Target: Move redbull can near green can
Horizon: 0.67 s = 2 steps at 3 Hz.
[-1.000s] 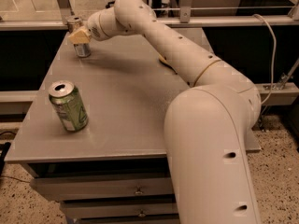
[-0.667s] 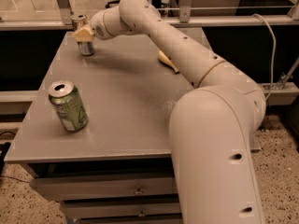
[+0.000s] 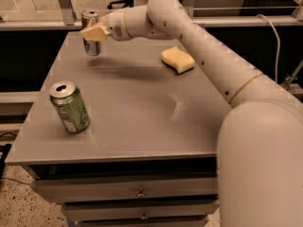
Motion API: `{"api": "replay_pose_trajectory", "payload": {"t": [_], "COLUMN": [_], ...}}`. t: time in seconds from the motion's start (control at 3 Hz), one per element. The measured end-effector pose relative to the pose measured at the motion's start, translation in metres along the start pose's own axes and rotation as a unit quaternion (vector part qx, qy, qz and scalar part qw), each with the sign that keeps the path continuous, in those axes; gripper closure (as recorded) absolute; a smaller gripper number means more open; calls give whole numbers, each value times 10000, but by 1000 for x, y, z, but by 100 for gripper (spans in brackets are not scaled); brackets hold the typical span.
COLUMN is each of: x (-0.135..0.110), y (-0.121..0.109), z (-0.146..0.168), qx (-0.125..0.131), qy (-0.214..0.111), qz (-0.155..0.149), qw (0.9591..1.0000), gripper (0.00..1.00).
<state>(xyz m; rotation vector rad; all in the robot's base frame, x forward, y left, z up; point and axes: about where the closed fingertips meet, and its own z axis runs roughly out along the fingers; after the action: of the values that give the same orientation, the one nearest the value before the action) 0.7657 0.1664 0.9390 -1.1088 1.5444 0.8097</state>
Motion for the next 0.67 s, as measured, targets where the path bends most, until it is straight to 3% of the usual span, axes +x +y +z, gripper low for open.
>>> {"api": "replay_pose_trajectory", "payload": {"t": [0.33,0.67], "x": [-16,-16], "y": [24,25], "z": [-79,-75], "qx": [-88,-114], "qy": [-404,-399], "qz": [34,27], "qw": [9991,9991], "gripper": [100,100]}}
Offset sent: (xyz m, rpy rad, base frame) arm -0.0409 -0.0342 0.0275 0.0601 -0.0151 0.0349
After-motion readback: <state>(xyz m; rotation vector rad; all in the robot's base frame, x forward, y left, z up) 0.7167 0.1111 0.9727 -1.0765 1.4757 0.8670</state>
